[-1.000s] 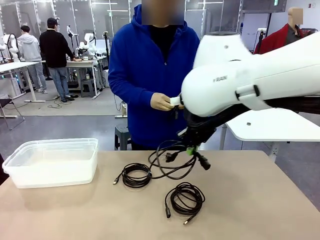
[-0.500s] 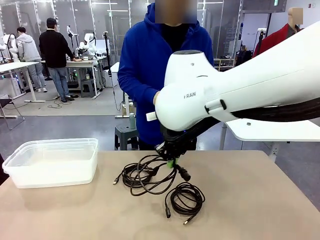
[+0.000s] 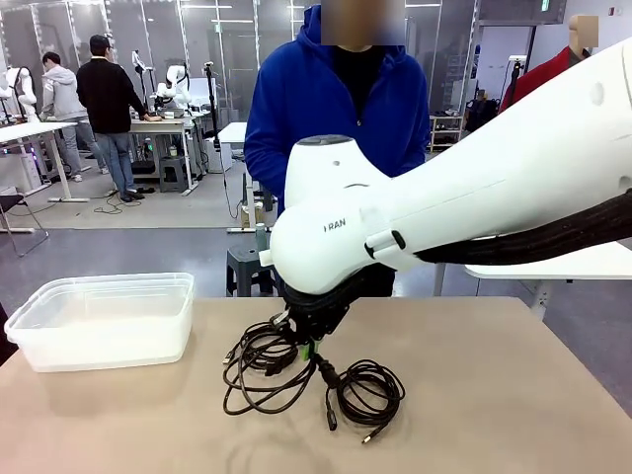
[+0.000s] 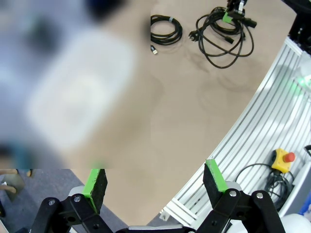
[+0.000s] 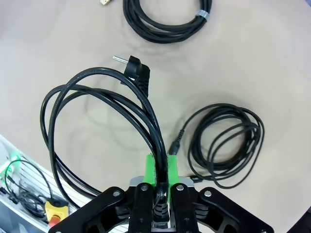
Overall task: Organize and store the cables.
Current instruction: Place the Power Cable into the Organizing box.
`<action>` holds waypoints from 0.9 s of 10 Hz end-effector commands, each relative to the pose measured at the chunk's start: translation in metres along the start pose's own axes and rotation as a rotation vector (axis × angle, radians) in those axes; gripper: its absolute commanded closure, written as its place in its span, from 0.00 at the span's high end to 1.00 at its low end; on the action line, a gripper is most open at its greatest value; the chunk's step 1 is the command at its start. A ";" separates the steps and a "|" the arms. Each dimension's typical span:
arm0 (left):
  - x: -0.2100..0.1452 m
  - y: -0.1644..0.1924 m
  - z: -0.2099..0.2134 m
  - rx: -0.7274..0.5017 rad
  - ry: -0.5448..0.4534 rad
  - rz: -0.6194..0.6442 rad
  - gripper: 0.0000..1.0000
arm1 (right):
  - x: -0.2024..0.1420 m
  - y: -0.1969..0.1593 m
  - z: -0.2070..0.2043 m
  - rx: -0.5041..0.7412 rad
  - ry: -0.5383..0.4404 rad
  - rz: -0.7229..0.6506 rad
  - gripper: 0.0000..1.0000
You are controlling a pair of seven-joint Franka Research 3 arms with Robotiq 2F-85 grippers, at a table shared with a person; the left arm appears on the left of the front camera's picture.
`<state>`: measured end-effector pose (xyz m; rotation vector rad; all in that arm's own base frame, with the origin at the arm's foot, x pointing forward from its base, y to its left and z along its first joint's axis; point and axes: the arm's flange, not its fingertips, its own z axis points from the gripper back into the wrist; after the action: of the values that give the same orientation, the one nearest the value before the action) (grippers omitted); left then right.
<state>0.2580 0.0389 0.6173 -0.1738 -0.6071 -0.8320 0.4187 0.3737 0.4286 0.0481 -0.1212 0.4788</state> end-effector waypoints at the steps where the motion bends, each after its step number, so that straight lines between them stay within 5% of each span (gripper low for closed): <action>1: 0.000 0.000 0.000 0.000 0.000 -0.001 1.00 | -0.001 0.016 -0.021 -0.004 -0.017 -0.053 0.11; 9: 0.000 0.000 0.000 0.000 0.000 -0.001 1.00 | -0.001 0.040 -0.084 0.037 0.037 -0.099 0.11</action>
<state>0.2580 0.0389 0.6173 -0.1738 -0.6071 -0.8320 0.4099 0.4070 0.3531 0.0835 -0.0497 0.4296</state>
